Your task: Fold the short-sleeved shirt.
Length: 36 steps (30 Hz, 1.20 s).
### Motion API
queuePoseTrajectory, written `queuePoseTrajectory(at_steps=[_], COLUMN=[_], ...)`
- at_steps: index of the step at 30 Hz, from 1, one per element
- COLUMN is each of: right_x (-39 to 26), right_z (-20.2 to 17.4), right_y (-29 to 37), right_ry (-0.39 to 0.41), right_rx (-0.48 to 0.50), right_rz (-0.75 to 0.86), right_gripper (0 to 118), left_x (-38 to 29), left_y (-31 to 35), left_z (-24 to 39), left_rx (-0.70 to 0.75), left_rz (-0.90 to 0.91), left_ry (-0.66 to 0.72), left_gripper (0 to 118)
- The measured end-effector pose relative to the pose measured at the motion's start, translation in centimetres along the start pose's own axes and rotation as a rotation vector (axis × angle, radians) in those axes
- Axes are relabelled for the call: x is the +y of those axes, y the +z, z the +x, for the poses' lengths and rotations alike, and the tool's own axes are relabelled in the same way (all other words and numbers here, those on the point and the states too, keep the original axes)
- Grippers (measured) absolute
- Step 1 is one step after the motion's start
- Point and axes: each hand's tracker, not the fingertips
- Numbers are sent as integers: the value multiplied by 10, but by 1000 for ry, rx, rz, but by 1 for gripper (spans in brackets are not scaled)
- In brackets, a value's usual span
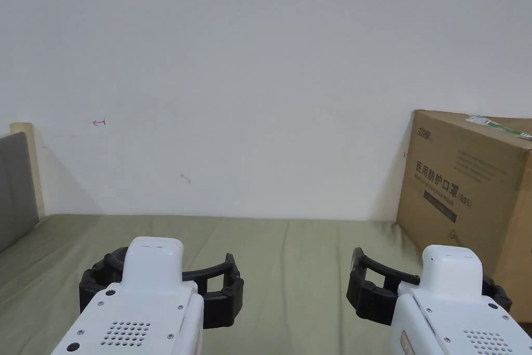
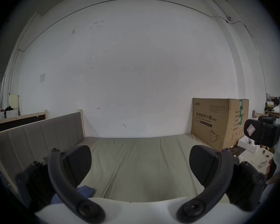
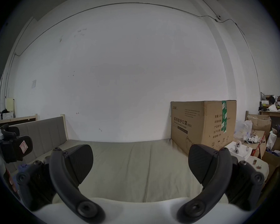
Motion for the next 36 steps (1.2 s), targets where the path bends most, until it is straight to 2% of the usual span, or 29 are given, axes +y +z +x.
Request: queuePoseTrajectory(at_steps=[10,29,31,32,33,34,35,36], right_x=[-1,-4,-5,-5,-6,-6,-6,-7], right_z=[3,-1,-1,1,4,6,8,12], right_y=[1,3,3,3,4,4,2,-1], right_ry=[-1,47,45,31,4,-14,-29,-38], right_rx=[-3,-7,5,20,39,56,62,58], right_rz=[-13,0,-9,-11,-9,-5,-13,-41], right_gripper=[116,116,115,112,102,67,28,2], left_x=[0,-2,-3,-2,-2,-2,-4,-7], left_y=[1,0,0,0,0,-2,-5,-8], left_z=[-1,5,4,4,4,4,4,4], left_rx=[0,-30,-59,-82,-100,-120,-137,-134], left_rz=[-4,-17,-29,-40,-67,-104,-126,-151], left_ry=[6,-19,-18,-24,-29,-28,-34,-37], left_gripper=[118,117,111,100,81,45,15,1])
